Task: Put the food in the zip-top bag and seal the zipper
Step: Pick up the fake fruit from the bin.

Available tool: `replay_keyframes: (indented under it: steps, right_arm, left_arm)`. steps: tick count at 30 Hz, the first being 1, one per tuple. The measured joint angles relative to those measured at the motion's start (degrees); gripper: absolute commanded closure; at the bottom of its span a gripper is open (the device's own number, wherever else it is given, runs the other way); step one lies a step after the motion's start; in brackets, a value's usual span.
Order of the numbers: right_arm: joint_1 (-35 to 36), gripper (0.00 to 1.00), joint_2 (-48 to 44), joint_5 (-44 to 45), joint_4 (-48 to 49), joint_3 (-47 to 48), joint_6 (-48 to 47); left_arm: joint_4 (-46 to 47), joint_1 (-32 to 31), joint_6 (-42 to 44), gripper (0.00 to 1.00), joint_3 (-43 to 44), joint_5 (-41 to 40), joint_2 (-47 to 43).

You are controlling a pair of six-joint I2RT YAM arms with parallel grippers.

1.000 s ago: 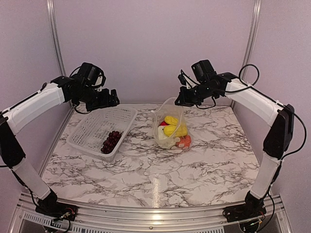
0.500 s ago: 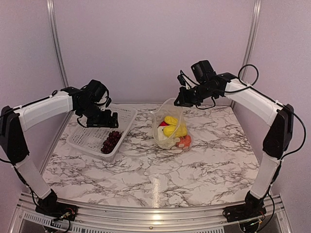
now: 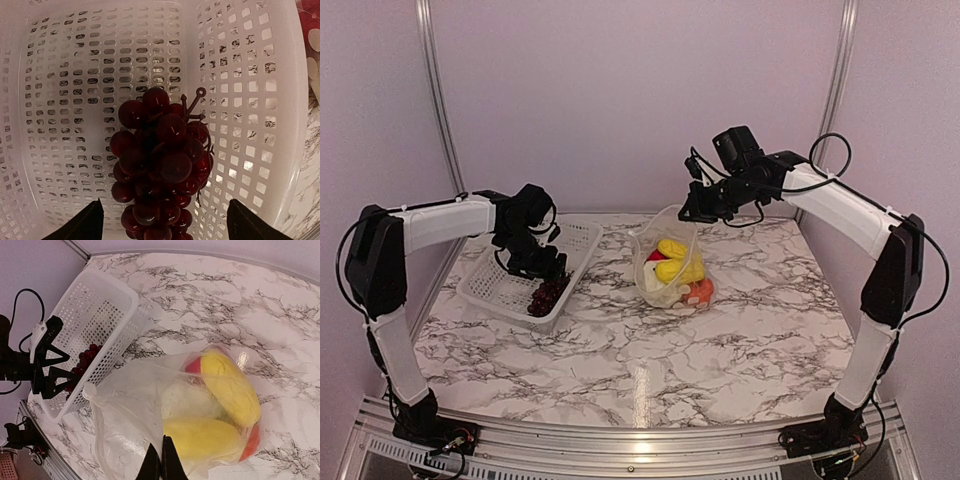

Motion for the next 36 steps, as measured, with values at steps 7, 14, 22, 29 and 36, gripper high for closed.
replay_keyframes:
  steps: [7,14,22,29,36]
  right_arm:
    - [0.00,1.00,0.00,0.00,-0.42,0.07,0.28]
    - [0.00,1.00,-0.28,-0.02,-0.11,-0.59,1.18]
    - [0.00,1.00,-1.03,-0.37,0.46,-3.19,1.62]
    - [0.00,1.00,-1.03,-1.27,0.90,-3.32,1.75]
    - [0.00,1.00,-1.03,-1.57,1.86,-3.78,1.73]
  left_arm:
    - [-0.44,0.00,1.46,0.12,1.25,-0.33,3.58]
    - [-0.52,0.00,1.46,0.13,2.36,-1.01,8.02]
    - [-0.31,0.00,1.29,0.31,2.36,-2.03,9.79]
    - [1.20,1.09,-0.31,0.50,1.51,-3.08,9.22]
    - [1.55,3.19,-2.36,0.57,1.09,-3.32,5.86]
